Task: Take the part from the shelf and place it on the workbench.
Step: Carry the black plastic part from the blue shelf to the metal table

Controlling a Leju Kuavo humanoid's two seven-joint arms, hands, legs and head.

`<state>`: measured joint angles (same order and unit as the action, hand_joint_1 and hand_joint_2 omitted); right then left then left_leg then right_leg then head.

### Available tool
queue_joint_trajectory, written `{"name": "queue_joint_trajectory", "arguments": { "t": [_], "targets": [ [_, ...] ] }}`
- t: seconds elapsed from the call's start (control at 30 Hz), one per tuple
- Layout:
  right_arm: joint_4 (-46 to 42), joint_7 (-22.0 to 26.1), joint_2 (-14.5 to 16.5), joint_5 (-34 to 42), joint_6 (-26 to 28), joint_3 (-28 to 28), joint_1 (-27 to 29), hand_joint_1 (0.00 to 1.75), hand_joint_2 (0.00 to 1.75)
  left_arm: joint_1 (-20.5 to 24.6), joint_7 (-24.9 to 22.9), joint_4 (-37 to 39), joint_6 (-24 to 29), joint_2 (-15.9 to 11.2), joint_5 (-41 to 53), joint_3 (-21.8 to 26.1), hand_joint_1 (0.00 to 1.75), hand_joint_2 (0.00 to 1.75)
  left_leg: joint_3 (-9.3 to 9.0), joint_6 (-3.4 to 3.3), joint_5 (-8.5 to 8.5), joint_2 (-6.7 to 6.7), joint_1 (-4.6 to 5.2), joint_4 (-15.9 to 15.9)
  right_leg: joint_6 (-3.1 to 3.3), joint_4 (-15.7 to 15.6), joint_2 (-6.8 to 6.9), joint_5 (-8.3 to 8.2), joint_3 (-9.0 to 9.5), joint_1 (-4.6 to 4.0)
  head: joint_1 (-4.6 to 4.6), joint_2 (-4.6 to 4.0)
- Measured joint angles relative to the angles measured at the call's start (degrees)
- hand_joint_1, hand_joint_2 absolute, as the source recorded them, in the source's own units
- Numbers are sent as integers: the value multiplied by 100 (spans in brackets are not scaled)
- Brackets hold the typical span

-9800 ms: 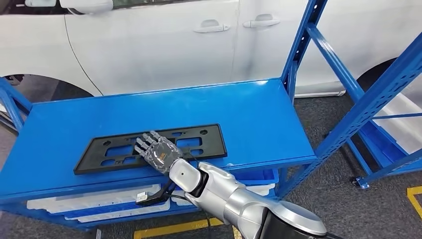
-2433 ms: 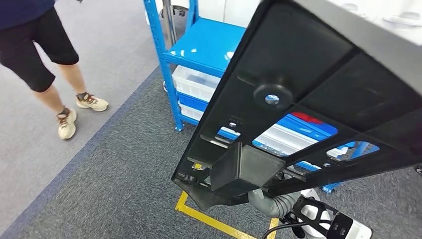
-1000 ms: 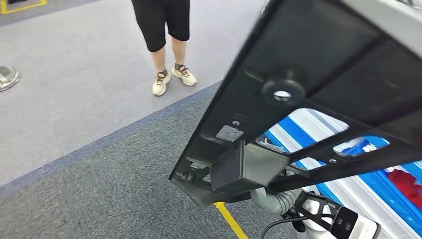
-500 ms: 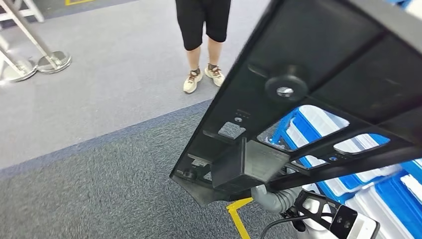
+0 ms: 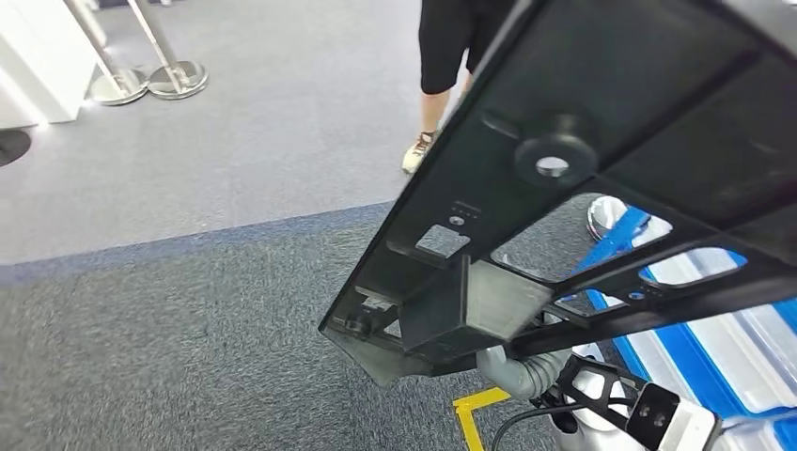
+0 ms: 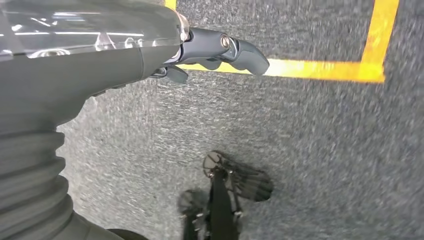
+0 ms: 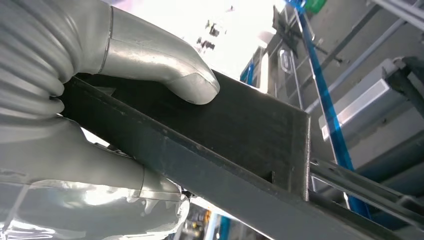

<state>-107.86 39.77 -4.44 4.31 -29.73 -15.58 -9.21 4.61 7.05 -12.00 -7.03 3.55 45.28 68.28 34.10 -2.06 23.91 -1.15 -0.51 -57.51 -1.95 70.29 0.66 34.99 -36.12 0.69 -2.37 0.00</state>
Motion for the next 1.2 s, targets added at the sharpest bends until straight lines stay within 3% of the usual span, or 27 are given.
{"name": "queue_joint_trajectory", "arguments": {
  "t": [0.03, 0.07, 0.1, 0.13, 0.2, 0.27, 0.33, 0.4, 0.47, 0.53, 0.57, 0.6, 0.67, 0.73, 0.77, 0.83, 0.87, 0.93, 1.0, 1.03, 1.07, 1.1, 1.13, 1.2],
  "targets": [
    [16, -3, -4, 2, 0, 1, 3, 175, 175, 2, 0, 0, -1, -1, -5, 2, 0, 175, 1, -5, 1, -81, 8, -6, -3, 291, -36, 61, -168, 1, 0, 0],
    [31, -4, -7, 2, 1, 1, 4, 175, 175, 0, 0, 0, -1, -1, -6, 5, 0, 175, 1, -6, 2, -162, 14, -14, -1, 377, -49, 9, -242, 2, 0, 0],
    [42, -6, -8, 2, 2, 1, 5, 175, 175, -4, 0, 0, -1, -1, -6, 9, 0, 175, -1, -5, 4, -247, 17, -26, 7, 230, -65, -155, -208, 4, 0, 0],
    [48, -9, -8, 2, 5, 0, 4, 175, 175, -6, 0, 0, -1, -1, -7, 13, 0, 175, -3, 2, 9, -334, 18, -43, 23, -130, -112, -399, -69, 7, 0, 0],
    [54, -15, -8, 2, 12, -1, 3, 175, 175, -2, 0, 1, -2, 5, -13, 26, 0, 175, 25, 37, 18, -488, 12, -84, 63, -892, -405, -738, 242, 25, 0, 0],
    [62, -24, -9, 1, 19, -1, 4, 175, 175, -6, 1, 1, -3, 9, -20, 47, 0, 175, 80, 110, 9, -617, -13, -96, 90, -1194, -591, -804, 350, 19, 0, 0],
    [66, -32, -10, 2, 24, -2, 1, 175, 175, -26, 2, 2, -1, 9, -24, 71, 0, 175, 114, 191, -16, -712, -37, -75, 137, -1244, -470, -831, 364, 12, -1, 0],
    [66, -33, -9, 3, 31, -3, -6, 175, 175, -37, 1, 2, 20, 9, -40, 93, 0, 175, 193, 235, 82, -479, -18, -231, 214, -1330, -306, -864, 420, 23, -1, 0],
    [66, -34, -10, 5, 44, -3, -5, 175, 175, -20, 4, 1, 40, 4, -66, 107, 0, 175, 463, 261, 405, -103, -7, -808, 269, -1372, -121, -869, 457, 5, -1, 0],
    [72, -35, -10, 7, 56, -3, 7, 175, 175, -8, 10, 2, 42, -1, -80, 116, 0, 175, 801, 297, 706, 27, -27, -1518, 284, -1368, 62, -854, 461, -17, -2, 0],
    [77, -36, -10, 7, 62, -3, 13, 175, 175, -15, 15, 2, 39, -1, -82, 121, 0, 175, 865, 313, 723, 51, -39, -1665, 280, -1366, 149, -845, 463, -21, -2, 0],
    [83, -34, -10, 8, 70, -3, 19, 175, 175, -24, 22, 2, 37, -2, -82, 125, 0, 175, 811, 328, 634, 76, -52, -1586, 269, -1361, 228, -833, 469, -21, -2, -1],
    [92, -23, -10, 8, 87, -3, 28, 175, 175, -35, 45, 2, 27, -3, -80, 130, 0, 175, 405, 338, 291, 236, -67, -850, 232, -1338, 369, -795, 492, -22, -2, -1],
    [96, -7, -13, 8, 93, -2, 41, 175, 175, -25, 66, 1, 9, -3, -78, 130, 0, 175, 63, 272, 110, 405, -35, -226, 173, -1306, 479, -752, 511, -46, -2, 0],
    [96, -2, -14, 7, 93, -1, 50, 175, 175, -25, 71, 2, 1, -3, -77, 130, 0, 175, 8, 226, 105, 434, -14, -111, 142, -1299, 526, -738, 519, -59, -2, 0],
    [96, 2, -16, 6, 92, -1, 65, 175, 175, -40, 74, 2, -7, -3, -74, 132, 0, 175, 19, 134, 104, 326, 7, -98, 82, -1303, 602, -724, 536, -61, -2, 0],
    [97, 2, -17, 5, 92, -1, 69, 175, 175, -51, 75, 2, -10, -4, -74, 133, 0, 175, 17, 100, 94, 271, 2, -82, 48, -1277, 548, -692, 539, -47, -1, 0],
    [99, 5, -18, 2, 92, 0, 83, 175, 175, -47, 77, 2, -17, -4, -70, 134, 0, 175, 2, 33, 67, 163, -18, -48, 2, -949, 270, -468, 403, -10, -1, 0],
    [115, 9, -25, -7, 89, 2, 119, 175, 175, -26, 81, 2, -26, -3, -63, 134, 0, 175, 6, -4, 59, 42, -11, -47, -5, -184, 14, -97, 27, 5, 0, -1],
    [130, 9, -28, -13, 87, 3, 139, 175, 175, -21, 83, 2, -31, -3, -60, 134, 0, 175, 10, -13, 58, -29, -4, -52, -4, 188, -24, 27, -170, 4, -1, -1],
    [147, 8, -32, -19, 85, 4, 154, 175, 175, -22, 85, 2, -36, -3, -57, 134, 0, 175, 11, -17, 60, -103, 3, -59, 1, 401, -37, 48, -297, 4, 0, -1],
    [161, 8, -34, -25, 84, 4, 162, 175, 175, -26, 86, 2, -43, -3, -55, 134, 0, 175, 12, -17, 60, -181, 7, -68, 13, 386, -47, -51, -317, 4, 0, -1],
    [170, 8, -35, -27, 83, 4, 164, 175, 175, -29, 89, 2, -51, -3, -48, 134, 0, 175, 10, -16, 60, -264, 9, -76, 33, 136, -75, -248, -223, 3, 0, 0],
    [176, 9, -37, -34, 84, 4, 160, 175, 175, -27, 98, 2, -73, 6, -28, 134, 0, 175, 15, 4, 59, -421, 13, -94, 85, -682, -286, -663, 130, 5, 0, 0]
  ]
}}
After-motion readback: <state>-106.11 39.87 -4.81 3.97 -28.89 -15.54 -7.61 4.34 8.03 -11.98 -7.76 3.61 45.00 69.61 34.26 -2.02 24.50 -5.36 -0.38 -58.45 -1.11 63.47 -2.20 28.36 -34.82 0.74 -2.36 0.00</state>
